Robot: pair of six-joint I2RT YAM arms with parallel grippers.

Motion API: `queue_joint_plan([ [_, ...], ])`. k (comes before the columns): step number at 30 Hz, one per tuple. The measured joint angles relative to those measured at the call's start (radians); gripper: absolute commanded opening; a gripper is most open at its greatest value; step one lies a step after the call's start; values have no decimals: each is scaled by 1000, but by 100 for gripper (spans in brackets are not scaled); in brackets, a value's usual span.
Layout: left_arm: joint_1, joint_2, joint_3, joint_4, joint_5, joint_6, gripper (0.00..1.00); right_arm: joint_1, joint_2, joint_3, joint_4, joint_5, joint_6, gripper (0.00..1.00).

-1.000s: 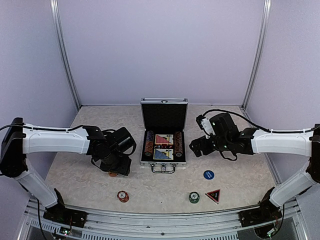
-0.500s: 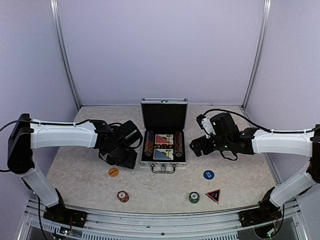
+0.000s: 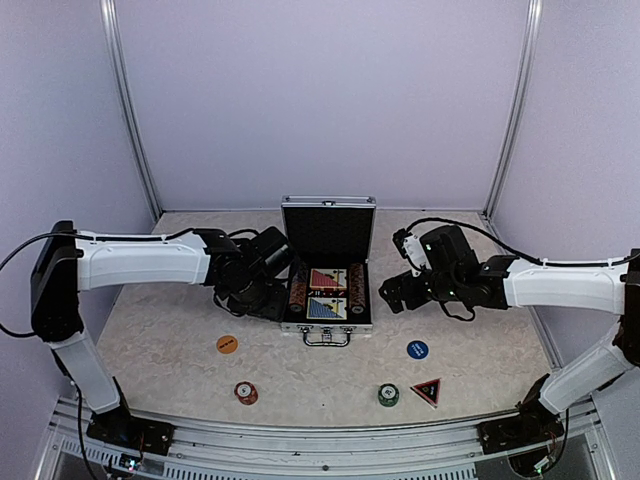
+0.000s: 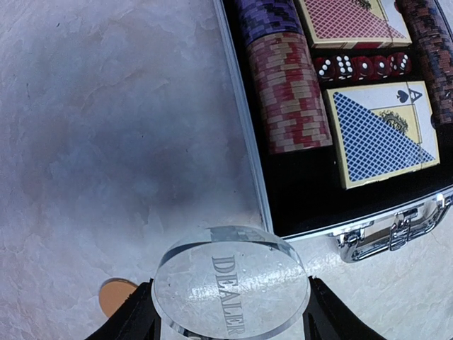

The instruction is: Pack up texas hold em set

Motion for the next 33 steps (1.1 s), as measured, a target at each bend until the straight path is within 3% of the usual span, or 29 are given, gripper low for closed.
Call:
queue_joint_plan([
  [33,40,195,277,16,5,75,37,0,-31,-42,0,0,20,97],
])
